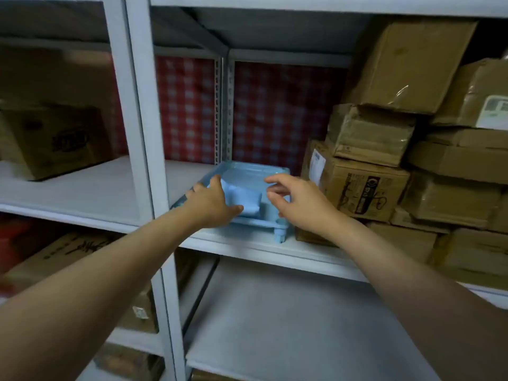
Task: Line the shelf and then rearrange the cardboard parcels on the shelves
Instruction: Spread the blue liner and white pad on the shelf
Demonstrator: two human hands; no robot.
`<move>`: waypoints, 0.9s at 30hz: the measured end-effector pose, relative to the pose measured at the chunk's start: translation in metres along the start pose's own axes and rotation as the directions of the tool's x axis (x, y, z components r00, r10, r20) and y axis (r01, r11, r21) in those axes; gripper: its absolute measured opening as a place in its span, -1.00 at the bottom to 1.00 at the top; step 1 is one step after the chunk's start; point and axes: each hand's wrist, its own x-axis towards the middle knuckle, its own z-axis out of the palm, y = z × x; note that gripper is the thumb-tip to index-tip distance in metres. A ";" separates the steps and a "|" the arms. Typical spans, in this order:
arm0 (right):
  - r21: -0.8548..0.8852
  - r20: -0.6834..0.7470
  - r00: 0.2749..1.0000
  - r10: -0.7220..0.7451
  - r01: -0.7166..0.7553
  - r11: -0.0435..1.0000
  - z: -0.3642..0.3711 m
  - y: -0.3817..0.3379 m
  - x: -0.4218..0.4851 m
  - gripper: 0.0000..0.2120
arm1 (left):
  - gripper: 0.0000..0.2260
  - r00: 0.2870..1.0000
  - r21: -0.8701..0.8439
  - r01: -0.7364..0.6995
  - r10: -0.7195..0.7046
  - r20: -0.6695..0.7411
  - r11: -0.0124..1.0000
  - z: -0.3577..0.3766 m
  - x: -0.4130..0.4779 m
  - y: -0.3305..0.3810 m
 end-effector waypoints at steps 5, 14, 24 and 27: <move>-0.021 0.005 0.953 0.304 -0.304 0.952 0.041 0.001 0.045 -0.47 | -0.23 0.999 -0.005 -0.012 0.012 0.045 1.000 0.003 0.026 -0.023; 0.187 -0.086 0.917 0.389 -0.368 0.911 0.064 0.010 0.107 -0.46 | -0.21 0.874 -0.225 -0.412 0.312 -0.373 0.883 -0.010 0.079 -0.039; 0.076 -0.077 0.801 0.594 -0.589 0.804 0.056 0.017 0.130 -0.67 | -0.35 0.937 -0.013 -0.334 0.330 -0.116 0.943 0.003 0.132 -0.039; -0.037 0.001 0.783 0.622 -0.622 0.782 0.049 0.010 0.135 -0.39 | -0.26 0.927 -0.005 -0.372 0.372 -0.050 0.928 -0.003 0.137 -0.033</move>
